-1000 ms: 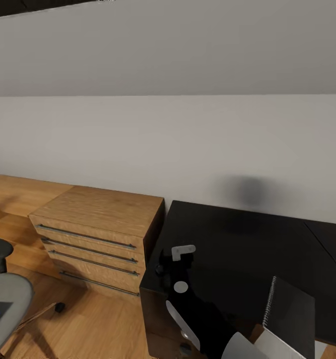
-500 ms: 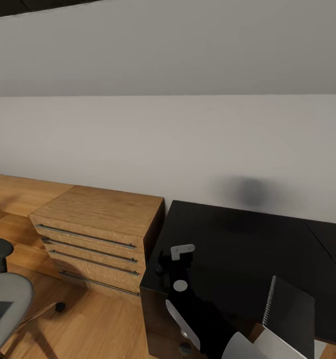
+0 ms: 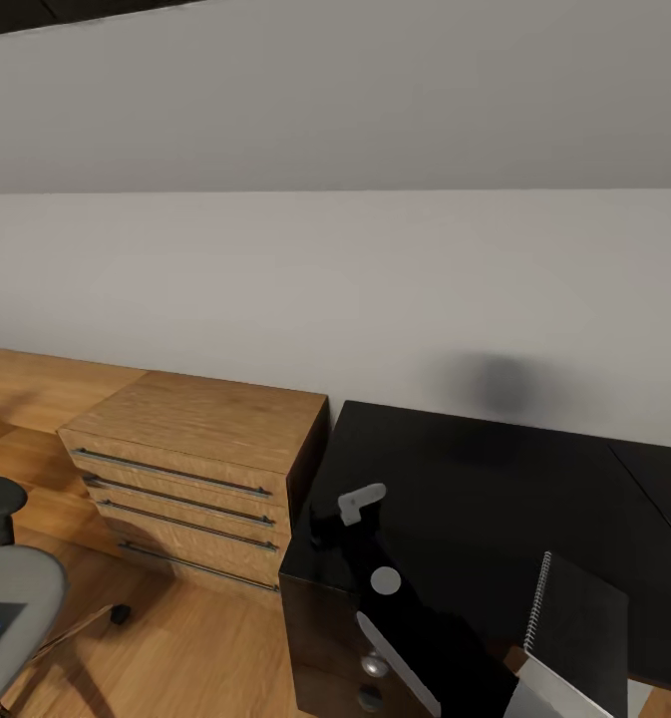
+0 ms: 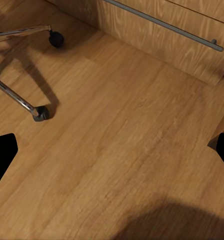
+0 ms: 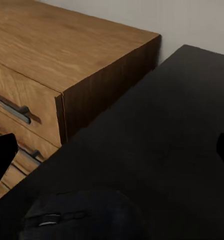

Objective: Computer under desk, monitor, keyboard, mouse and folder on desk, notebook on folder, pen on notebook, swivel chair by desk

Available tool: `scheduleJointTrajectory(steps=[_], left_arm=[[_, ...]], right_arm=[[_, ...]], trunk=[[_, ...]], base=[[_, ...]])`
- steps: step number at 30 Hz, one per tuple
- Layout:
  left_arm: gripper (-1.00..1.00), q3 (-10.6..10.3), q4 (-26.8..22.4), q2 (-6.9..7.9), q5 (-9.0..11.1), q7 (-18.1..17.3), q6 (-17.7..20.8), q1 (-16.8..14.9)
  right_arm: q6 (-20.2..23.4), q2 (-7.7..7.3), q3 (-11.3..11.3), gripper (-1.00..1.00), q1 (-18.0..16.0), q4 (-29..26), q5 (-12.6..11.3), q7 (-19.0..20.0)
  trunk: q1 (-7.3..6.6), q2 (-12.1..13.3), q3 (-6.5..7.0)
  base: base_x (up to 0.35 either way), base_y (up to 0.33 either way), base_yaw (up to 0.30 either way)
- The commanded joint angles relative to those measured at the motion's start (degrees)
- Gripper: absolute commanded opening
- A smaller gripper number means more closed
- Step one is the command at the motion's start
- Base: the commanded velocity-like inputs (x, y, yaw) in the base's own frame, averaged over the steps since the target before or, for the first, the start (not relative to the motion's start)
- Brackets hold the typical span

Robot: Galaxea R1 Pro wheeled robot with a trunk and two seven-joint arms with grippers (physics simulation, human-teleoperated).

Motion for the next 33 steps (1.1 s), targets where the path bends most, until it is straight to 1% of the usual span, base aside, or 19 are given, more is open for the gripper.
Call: scheduleJointTrajectory(steps=[1,4,5,6,7,8,9,11,13,14,15,16,20,29,33], left_arm=[[1.00,-0.2,0.0,0.06,0.6,0.3,-0.3,0.0],[1.00,-0.2,0.0,0.06,0.6,0.3,-0.3,0.0],[1.00,-0.2,0.0,0.06,0.6,0.3,-0.3,0.0],[1.00,-0.2,0.0,0.06,0.6,0.3,-0.3,0.0],[1.00,-0.2,0.0,0.06,0.6,0.3,-0.3,0.0],[1.00,-0.2,0.0,0.06,0.6,0.3,-0.3,0.0],[1.00,-0.2,0.0,0.06,0.6,0.3,-0.3,0.0],[1.00,-0.2,0.0,0.06,0.6,0.3,-0.3,0.0],[1.00,-0.2,0.0,0.07,0.6,0.3,-0.3,0.0],[1.00,-0.3,0.0,0.07,0.6,0.3,-0.3,0.0],[1.00,-0.3,0.0,0.06,0.6,0.3,-0.3,0.0],[1.00,-0.3,0.0,0.07,0.6,0.3,-0.3,0.0],[1.00,-0.3,0.0,0.06,0.6,0.3,-0.3,0.0],[1.00,-0.3,0.0,0.06,0.6,0.3,-0.3,0.0],[1.00,-0.3,0.0,0.06,0.6,0.2,-0.3,0.0]], right_arm=[[1.0,-1.41,0.9,1.00,0.1,-1.9,-0.3,0.8],[2.7,-5.94,2.0,1.00,0.3,-6.3,-0.3,4.8],[3.0,-6.71,2.1,1.00,0.3,-7.0,-0.3,5.6],[4.1,-8.97,2.3,1.00,0.3,-8.8,-0.3,8.1],[4.7,-10.41,2.4,1.00,0.3,-9.7,-0.3,10.0],[5.0,-11.11,2.5,1.00,0.3,-10.1,-0.3,11.0],[5.5,-12.41,2.6,1.00,0.3,-10.6,-0.1,13.1],[5.9,-13.58,2.8,1.00,0.3,-11.0,0.0,15.3],[6.3,-15.44,3.5,1.00,0.3,-11.2,0.2,19.5],[6.4,-16.09,3.8,1.00,0.3,-11.2,0.3,21.4],[6.5,-16.34,3.9,1.00,0.3,-11.1,0.5,22.3],[6.5,-16.80,4.2,1.00,0.3,-10.8,1.2,24.8],[6.6,-17.06,4.4,1.00,0.4,-9.1,3.2,28.3],[6.3,-17.06,4.8,1.00,0.4,-7.7,4.4,30.0],[6.2,-17.13,4.9,1.00,0.4,-7.6,4.5,30.1]], trunk=[[0.00,0.0,-0.04],[0.00,0.0,-0.04],[0.00,0.0,-0.04],[0.00,0.0,-0.04],[0.00,0.0,-0.04],[0.00,0.0,-0.04],[0.00,0.0,-0.04],[0.00,0.0,-0.04],[0.00,0.0,-0.04],[0.00,0.0,-0.04],[0.00,0.0,-0.04],[0.00,0.0,-0.04],[0.00,0.0,-0.04],[0.00,0.0,-0.04],[0.00,0.0,-0.04]], base=[[0.000,0.000,0.000],[0.000,0.000,0.000],[0.000,0.000,0.000],[0.000,0.000,0.000],[0.000,0.000,0.000],[0.000,0.000,0.000],[0.000,0.000,0.000],[0.000,0.000,0.000],[0.000,0.000,0.000],[0.000,0.000,0.000],[0.000,0.000,0.000],[0.000,0.000,0.000],[0.000,0.000,0.000],[0.004,0.000,0.000],[0.167,0.000,0.000]])
